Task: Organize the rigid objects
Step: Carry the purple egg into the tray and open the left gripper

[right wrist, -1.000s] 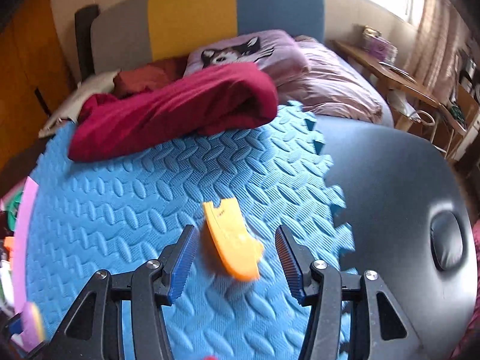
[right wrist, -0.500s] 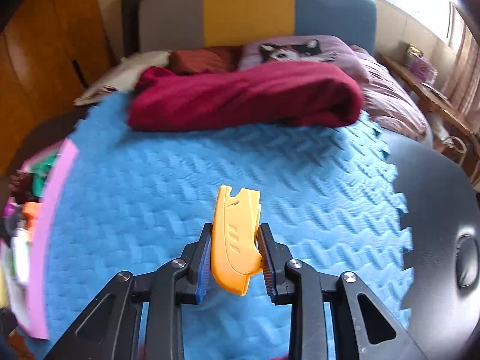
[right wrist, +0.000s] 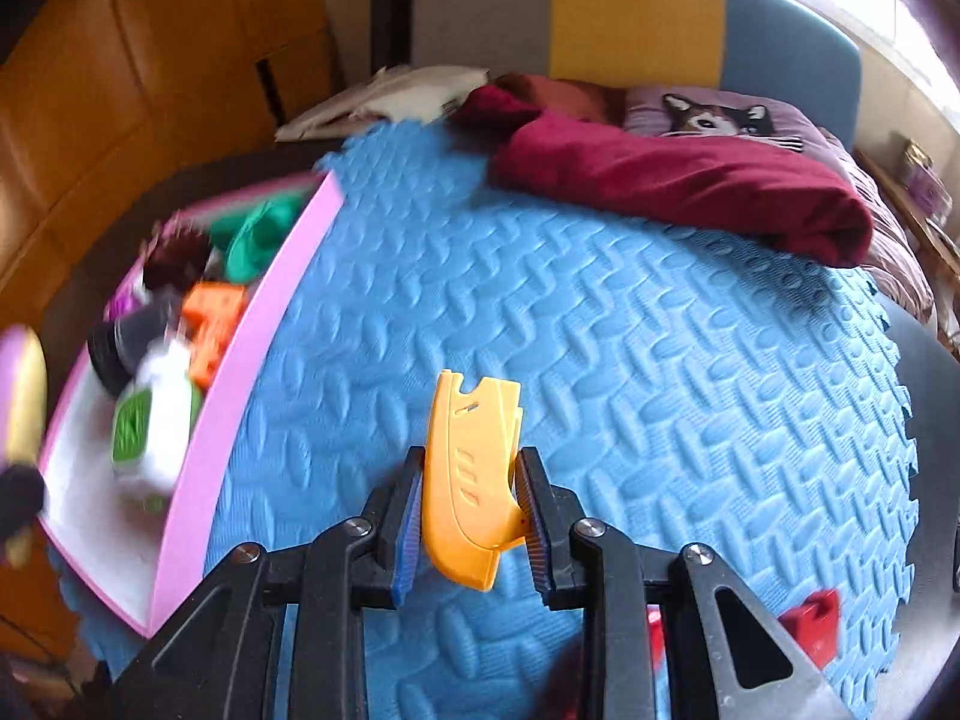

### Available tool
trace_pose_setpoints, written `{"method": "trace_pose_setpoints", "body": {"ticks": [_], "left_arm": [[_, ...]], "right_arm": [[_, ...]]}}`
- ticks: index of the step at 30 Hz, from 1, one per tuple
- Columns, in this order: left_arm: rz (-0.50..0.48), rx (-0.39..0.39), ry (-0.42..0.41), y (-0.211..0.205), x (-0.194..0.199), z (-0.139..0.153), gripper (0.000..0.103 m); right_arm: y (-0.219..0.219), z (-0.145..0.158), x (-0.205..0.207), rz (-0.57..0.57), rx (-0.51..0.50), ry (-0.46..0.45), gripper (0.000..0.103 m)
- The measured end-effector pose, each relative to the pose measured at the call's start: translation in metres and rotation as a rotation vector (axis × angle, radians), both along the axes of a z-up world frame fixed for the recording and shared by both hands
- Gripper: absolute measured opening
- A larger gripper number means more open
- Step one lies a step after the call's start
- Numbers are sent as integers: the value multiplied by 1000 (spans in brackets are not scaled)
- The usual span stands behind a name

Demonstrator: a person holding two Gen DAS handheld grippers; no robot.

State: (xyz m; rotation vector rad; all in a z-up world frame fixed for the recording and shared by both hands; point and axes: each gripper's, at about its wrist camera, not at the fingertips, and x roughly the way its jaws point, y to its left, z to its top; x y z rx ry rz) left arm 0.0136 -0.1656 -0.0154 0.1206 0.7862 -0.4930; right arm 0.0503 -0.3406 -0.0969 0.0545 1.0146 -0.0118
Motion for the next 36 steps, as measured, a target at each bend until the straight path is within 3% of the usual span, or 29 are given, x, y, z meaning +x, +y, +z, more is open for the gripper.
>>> {"method": "trace_pose_setpoints", "body": {"ticks": [8,30,36], "left_arm": [[47,4,-15,23,-3,-1,44],[118,2,32,55,3,-13,44],[190,-15,56,85,12,-17,44]], "right_arm": [[3,-5,-20,-41,-29,-139,29],[4,-6,-18,-47,-38,-144,29],[4,-6,-18,-47,-38,-144,29]]}}
